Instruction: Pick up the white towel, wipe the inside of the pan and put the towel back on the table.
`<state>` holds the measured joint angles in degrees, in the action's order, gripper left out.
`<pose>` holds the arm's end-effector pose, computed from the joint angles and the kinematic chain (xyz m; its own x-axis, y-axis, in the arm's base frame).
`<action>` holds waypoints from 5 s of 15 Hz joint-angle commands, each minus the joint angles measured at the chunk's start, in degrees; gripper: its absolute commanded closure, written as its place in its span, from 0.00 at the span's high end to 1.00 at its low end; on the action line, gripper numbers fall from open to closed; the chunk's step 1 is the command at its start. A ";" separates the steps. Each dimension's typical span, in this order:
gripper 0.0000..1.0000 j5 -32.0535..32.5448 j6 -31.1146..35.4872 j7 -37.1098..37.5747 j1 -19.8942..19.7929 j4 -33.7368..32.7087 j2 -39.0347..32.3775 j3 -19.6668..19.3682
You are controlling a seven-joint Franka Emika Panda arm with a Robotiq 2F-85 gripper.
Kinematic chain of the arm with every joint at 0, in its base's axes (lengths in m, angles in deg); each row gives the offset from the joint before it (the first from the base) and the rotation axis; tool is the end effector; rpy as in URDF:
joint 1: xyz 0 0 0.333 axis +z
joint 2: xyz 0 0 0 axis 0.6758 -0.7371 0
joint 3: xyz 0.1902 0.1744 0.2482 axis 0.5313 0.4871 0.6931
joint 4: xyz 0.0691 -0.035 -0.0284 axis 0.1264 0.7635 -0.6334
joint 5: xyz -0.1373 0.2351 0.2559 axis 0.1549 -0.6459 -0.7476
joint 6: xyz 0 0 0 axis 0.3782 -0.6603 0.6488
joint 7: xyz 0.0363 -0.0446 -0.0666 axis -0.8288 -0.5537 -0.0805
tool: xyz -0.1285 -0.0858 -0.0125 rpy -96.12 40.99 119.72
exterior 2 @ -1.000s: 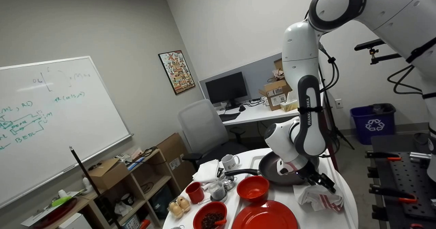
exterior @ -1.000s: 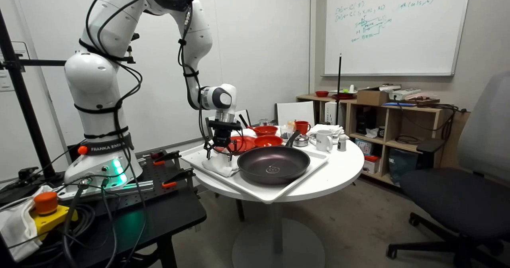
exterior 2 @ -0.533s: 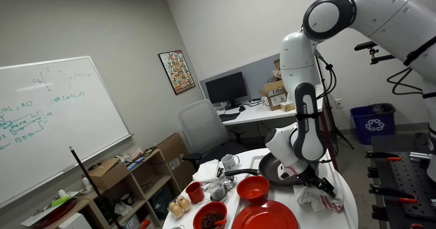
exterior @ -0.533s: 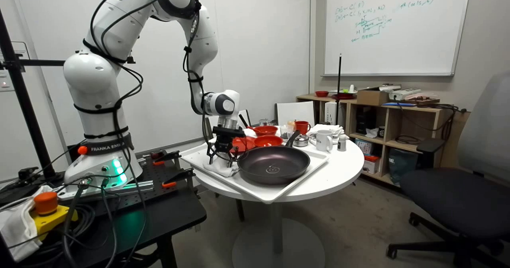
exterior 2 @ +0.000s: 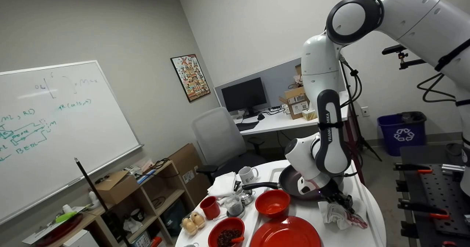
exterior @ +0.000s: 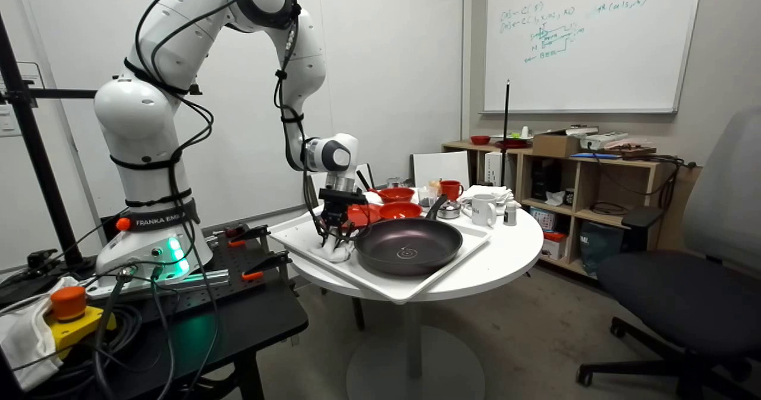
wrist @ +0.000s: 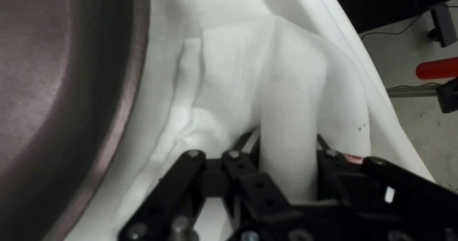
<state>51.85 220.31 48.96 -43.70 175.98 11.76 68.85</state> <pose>0.4436 0.0538 0.0658 0.3476 0.8965 -0.2748 0.8825 -0.4118 -0.2273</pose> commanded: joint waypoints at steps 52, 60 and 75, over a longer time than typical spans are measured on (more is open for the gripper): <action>0.09 -22.47 6.82 18.52 -9.98 -14.78 -3.48 -8.97; 0.12 -19.20 7.50 21.23 -9.46 -14.46 -4.39 -9.59; 0.09 -18.77 6.97 21.22 -10.04 -15.30 -5.17 -8.69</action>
<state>32.08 227.96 68.96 -53.57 162.04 7.78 59.93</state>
